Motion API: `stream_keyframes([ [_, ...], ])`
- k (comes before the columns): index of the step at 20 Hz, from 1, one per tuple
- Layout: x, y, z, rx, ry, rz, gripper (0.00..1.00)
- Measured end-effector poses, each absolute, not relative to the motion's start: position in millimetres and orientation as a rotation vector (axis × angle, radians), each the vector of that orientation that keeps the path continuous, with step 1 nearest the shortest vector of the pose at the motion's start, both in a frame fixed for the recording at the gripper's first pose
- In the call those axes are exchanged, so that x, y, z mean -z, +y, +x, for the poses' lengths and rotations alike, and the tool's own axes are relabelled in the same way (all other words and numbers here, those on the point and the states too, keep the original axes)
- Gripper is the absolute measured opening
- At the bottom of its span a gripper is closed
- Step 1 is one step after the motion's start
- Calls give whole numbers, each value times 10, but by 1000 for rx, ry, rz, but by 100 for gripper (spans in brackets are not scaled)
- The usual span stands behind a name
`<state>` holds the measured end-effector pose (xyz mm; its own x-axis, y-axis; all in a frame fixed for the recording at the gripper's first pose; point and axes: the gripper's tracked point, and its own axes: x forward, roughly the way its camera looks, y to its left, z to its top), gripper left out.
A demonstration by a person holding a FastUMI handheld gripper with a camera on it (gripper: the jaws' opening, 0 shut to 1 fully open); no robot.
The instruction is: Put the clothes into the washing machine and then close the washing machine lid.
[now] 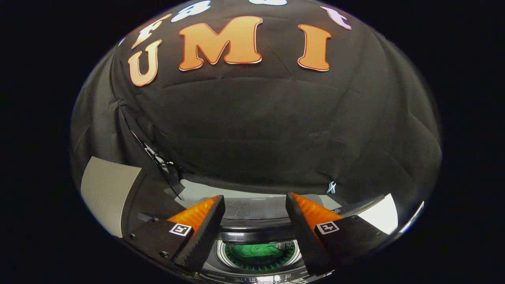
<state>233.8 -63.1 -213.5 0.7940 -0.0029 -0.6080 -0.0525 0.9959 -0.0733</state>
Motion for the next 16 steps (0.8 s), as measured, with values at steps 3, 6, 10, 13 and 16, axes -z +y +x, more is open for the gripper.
stream_keyframes([
  [3,2181,-641,2203,-19,650,-87,99],
  [6,2255,-664,1997,-13,668,-85,99],
  [10,2384,-689,1776,-9,712,-42,99],
  [13,2621,-680,1559,-1,785,40,99],
  [16,2744,-722,1441,4,811,25,99],
])
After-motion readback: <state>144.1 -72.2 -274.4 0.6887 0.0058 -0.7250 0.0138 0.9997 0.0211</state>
